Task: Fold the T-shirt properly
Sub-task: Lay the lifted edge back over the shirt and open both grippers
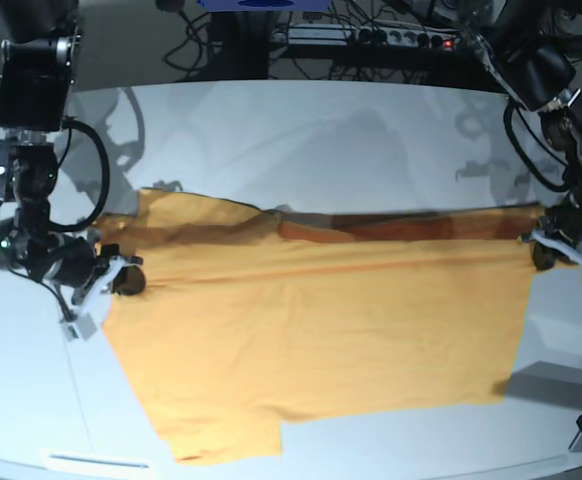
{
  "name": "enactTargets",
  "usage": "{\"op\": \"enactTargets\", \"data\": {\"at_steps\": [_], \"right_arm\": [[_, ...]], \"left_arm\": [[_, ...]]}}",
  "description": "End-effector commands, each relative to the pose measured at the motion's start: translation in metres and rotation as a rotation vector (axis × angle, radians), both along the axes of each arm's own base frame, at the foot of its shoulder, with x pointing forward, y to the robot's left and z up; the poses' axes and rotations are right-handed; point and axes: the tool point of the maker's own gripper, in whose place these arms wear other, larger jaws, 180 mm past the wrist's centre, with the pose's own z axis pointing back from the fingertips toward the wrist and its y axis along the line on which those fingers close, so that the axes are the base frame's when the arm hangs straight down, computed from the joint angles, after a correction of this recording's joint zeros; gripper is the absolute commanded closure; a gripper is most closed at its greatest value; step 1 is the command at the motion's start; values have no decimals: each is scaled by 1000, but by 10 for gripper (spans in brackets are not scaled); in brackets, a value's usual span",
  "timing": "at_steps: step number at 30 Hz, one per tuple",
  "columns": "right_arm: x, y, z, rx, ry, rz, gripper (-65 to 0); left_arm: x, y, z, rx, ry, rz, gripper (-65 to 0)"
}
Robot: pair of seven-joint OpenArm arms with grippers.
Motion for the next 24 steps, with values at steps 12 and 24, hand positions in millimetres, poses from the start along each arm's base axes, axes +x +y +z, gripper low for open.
{"op": "enactTargets", "data": {"at_steps": [12, 24], "right_arm": [[36, -2, 5, 36, -73, -48, -59], [50, -1, 27, 57, -187, -72, -415]], "left_arm": [[17, 16, -3, -64, -14, 48, 0], [26, 18, 8, -55, -84, 55, -650]]}}
